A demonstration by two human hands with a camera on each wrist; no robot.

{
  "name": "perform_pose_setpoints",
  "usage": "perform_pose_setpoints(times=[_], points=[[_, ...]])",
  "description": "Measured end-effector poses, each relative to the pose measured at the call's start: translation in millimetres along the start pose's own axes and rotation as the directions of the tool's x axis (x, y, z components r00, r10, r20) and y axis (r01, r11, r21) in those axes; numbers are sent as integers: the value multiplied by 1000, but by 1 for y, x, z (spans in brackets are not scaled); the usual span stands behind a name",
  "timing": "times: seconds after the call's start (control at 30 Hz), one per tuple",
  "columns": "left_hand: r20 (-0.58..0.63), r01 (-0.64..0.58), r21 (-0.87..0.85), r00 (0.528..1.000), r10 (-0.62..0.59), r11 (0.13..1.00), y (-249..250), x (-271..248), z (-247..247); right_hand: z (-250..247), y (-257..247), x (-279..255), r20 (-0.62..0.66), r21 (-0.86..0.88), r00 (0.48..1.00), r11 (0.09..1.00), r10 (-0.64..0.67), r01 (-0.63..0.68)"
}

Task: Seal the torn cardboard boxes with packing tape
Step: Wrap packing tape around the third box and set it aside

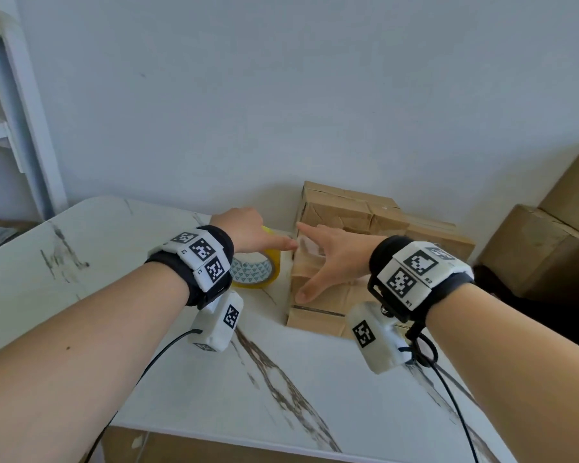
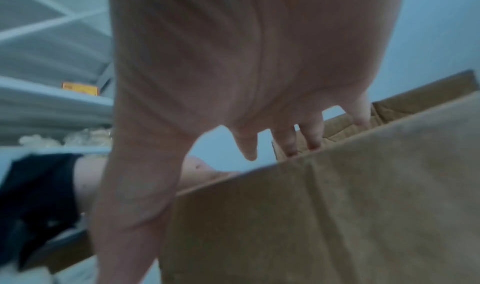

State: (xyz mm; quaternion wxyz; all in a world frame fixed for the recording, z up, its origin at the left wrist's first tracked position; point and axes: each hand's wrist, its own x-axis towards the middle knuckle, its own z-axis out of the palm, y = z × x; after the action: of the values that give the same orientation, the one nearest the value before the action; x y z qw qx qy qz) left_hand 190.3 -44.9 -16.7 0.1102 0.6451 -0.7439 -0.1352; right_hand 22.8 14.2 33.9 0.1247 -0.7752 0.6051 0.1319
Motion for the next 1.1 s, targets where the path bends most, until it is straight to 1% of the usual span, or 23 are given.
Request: perform_pose_setpoints(times=[0.07,0.13,0.23,0.37,0.5,0.6,0.73,0.8,0.87,0.93,0.97,1.0,1.03,1.1], points=[[6,-4,-9,1000,4,1000,-2,0,0,4,-6,10,-15,-81,1000,996,25,-26],[2,-5,-27,1000,5,1000,-4,-2,-3,5,-9,16,-25,-87,999,996,32,-34],[2,5,-133,1000,-5,991,-12,-2,-9,4,-10,16,-56,-12,998,1000,14,-15],[-29,10,-285,999,-19,958,-17,-2,-20,-4,-11,9,-134,112,990,992,-37,52],[-83,14,-431,995,-55,902,-15,-4,-36,-18,-13,1,-235,296,969,945,-73,143],[-127,3,-484,989,-74,875,-15,-9,-53,-22,-14,-4,-290,341,953,920,-91,192],[-168,-18,-602,980,-104,798,-23,-17,-74,-24,-10,-6,-360,417,929,877,-82,239],[-189,-35,-664,974,-122,747,-25,-21,-82,-25,-8,-7,-395,494,916,823,-73,279],[-238,-83,-749,959,-151,657,-24,-25,-91,-27,-7,-4,-450,570,890,744,-74,350],[-289,-146,-827,939,-187,543,-21,-28,-103,-27,-8,-1,-504,654,861,620,-69,433],[-305,-171,-844,933,-193,509,-19,-29,-108,-25,-8,1,-522,686,850,558,-68,466],[-309,-180,-847,932,-187,501,-15,-30,-112,-20,-7,2,-536,708,842,507,-69,492],[-304,-178,-840,937,-172,512,-10,-31,-114,-15,-5,4,-547,726,835,461,-61,510],[-292,-170,-813,946,-139,556,2,-30,-112,-7,3,2,-559,747,828,411,-36,522]])
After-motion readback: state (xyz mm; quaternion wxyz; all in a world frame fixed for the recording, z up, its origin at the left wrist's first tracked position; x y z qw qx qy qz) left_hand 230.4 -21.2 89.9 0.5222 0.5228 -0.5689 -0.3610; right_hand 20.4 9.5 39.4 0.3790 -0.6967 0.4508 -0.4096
